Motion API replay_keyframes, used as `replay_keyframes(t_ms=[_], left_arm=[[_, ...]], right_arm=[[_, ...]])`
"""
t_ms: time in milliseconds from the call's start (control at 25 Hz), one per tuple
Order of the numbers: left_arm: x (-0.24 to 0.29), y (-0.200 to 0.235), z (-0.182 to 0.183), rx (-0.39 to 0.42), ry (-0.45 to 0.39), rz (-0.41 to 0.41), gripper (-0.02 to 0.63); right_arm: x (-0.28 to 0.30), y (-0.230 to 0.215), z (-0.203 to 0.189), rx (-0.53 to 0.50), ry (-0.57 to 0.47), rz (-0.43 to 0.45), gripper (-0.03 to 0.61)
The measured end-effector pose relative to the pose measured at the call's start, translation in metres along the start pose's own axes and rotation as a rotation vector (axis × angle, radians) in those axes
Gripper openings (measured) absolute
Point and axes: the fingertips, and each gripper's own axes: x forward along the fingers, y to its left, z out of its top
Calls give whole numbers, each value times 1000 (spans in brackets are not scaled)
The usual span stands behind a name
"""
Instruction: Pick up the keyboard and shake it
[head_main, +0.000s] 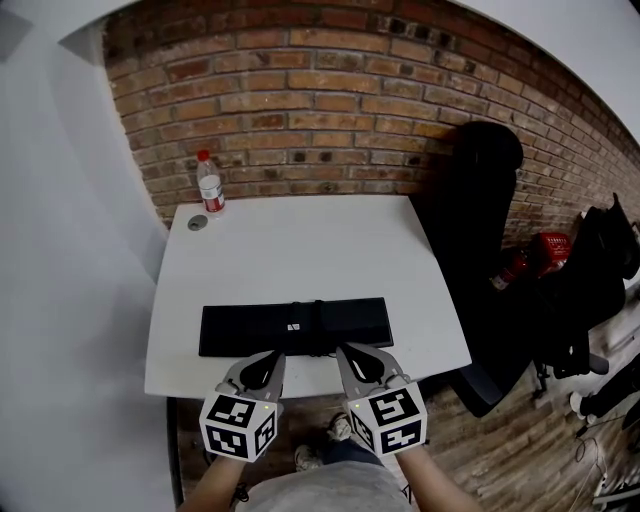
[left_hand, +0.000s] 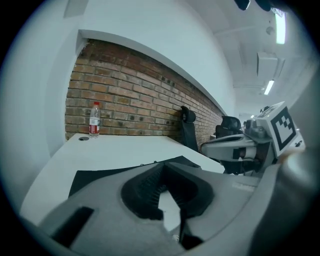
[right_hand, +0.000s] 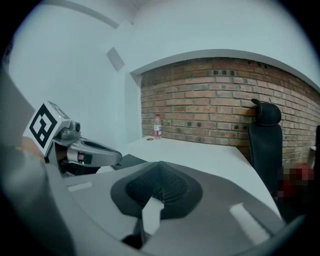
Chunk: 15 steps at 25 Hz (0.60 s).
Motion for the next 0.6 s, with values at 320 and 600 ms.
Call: replay_keyframes(t_ms=[320, 600], left_arm=[[-1, -5, 0, -27, -4, 11, -6], [0, 0, -3, -44, 3, 20, -6]], right_arm=[[-1, 12, -4, 6, 5, 44, 9], [0, 12, -4, 11, 5, 48, 9]])
